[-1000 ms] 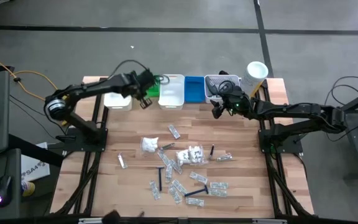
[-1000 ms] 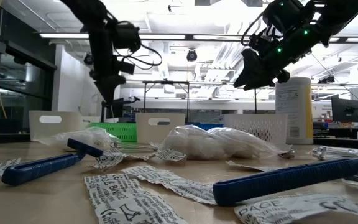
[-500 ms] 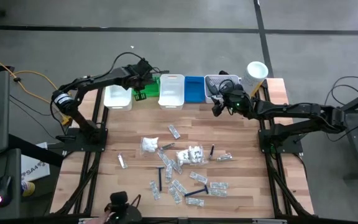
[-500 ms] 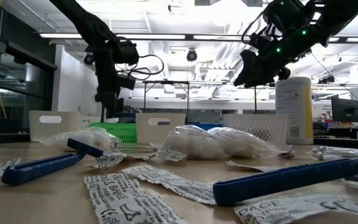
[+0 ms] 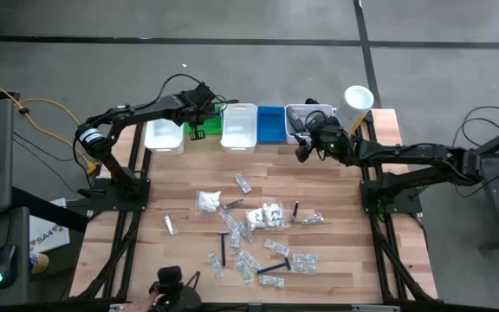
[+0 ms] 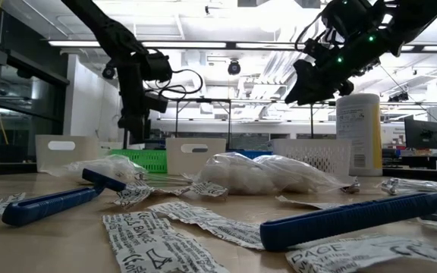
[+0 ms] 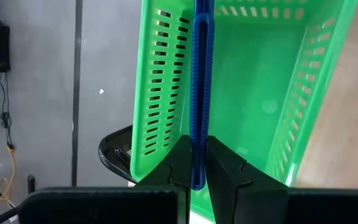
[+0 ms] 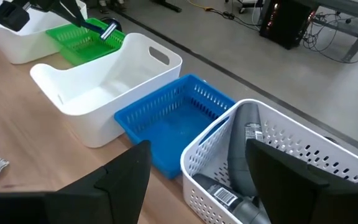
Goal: Pick & Place Travel size toiletries
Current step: Put the blue razor into the green bin
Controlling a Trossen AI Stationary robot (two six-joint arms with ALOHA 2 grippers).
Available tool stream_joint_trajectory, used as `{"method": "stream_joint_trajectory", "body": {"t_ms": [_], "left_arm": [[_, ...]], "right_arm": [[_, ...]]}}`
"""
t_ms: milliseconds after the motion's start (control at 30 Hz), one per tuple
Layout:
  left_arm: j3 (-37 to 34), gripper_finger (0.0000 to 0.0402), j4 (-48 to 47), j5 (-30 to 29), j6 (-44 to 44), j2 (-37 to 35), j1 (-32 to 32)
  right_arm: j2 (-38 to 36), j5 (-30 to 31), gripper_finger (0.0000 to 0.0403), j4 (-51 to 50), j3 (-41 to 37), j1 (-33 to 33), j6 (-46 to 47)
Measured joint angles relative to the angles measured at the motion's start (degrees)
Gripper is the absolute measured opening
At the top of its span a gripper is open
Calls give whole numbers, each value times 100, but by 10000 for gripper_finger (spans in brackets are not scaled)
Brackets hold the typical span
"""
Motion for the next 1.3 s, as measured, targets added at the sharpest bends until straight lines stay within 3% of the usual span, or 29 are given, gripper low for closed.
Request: {"method": "stream_joint_trajectory", "body": {"t_ms": [767, 1167, 1300], "left_arm": [[0, 22, -18, -474, -350, 9, 0], [-2, 22, 93, -710, -435, 481, 0], [-2, 40, 87, -710, -407, 481, 0]], "right_arm": [[0, -12, 254, -114, 0, 4, 91], [-2, -12, 254, -146, 0, 4, 112], [-2, -12, 254, -156, 0, 4, 112]]}}
